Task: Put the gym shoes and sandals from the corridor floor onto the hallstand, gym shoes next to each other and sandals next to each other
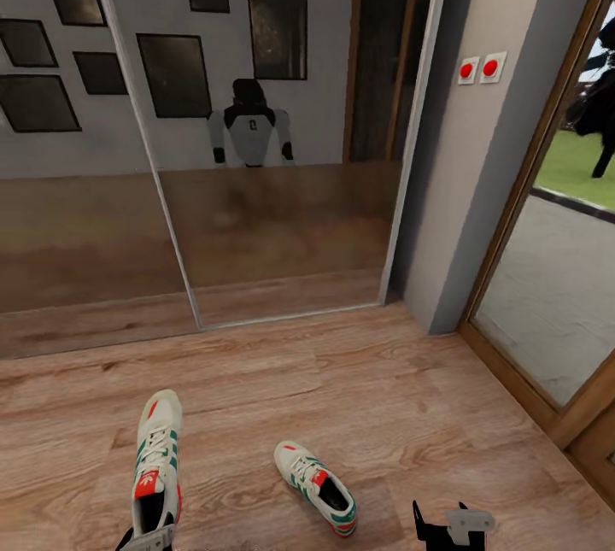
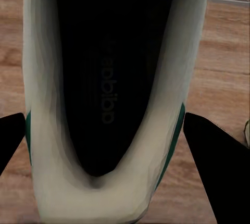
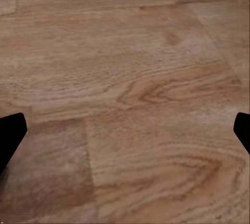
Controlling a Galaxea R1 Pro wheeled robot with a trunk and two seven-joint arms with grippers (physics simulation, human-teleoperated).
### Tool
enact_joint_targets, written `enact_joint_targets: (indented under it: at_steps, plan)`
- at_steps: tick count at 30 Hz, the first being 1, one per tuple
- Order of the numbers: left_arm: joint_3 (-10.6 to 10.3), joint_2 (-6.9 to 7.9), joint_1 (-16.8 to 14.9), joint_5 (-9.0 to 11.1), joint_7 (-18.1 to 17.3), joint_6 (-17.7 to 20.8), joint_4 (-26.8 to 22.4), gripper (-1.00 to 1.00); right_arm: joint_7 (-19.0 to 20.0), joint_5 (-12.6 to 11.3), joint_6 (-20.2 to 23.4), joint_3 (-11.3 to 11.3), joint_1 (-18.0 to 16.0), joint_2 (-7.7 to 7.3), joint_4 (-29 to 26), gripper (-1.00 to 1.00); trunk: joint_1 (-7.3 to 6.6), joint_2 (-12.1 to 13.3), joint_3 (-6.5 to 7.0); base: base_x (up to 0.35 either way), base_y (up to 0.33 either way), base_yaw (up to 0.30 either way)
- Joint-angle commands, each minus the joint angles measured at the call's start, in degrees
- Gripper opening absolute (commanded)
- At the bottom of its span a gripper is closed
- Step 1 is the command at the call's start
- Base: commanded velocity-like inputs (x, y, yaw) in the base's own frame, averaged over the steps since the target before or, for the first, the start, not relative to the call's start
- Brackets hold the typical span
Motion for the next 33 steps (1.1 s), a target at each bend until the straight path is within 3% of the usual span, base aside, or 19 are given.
enact_joint_targets:
  at_steps: [1, 11, 33]
  plan:
    - [-0.02, 0.0, -0.04, 0.21, -0.2, -0.16, 0.04, -1.0, -0.11, 0.61, -0.17, -0.43, -0.02, 0.0, 0.04, 1.0, -0.01, -0.02, -0.05, 0.0, -0.005, 0.277]
    - [-0.02, 0.0, -0.04, 0.2, -0.02, -0.16, 0.04, -1.0, -0.11, 0.61, -0.17, -0.43, -0.02, 0.0, 0.04, 1.0, -0.01, -0.02, -0.05, 0.0, -0.182, 0.227]
    - [0.0, 0.03, -0.04, 0.24, 0.06, -0.16, 0.04, -1.0, -0.11, 0.61, -0.17, -0.43, -0.02, -0.15, -0.05, 1.0, -0.01, -0.02, -0.05, 0.0, -0.011, 0.017]
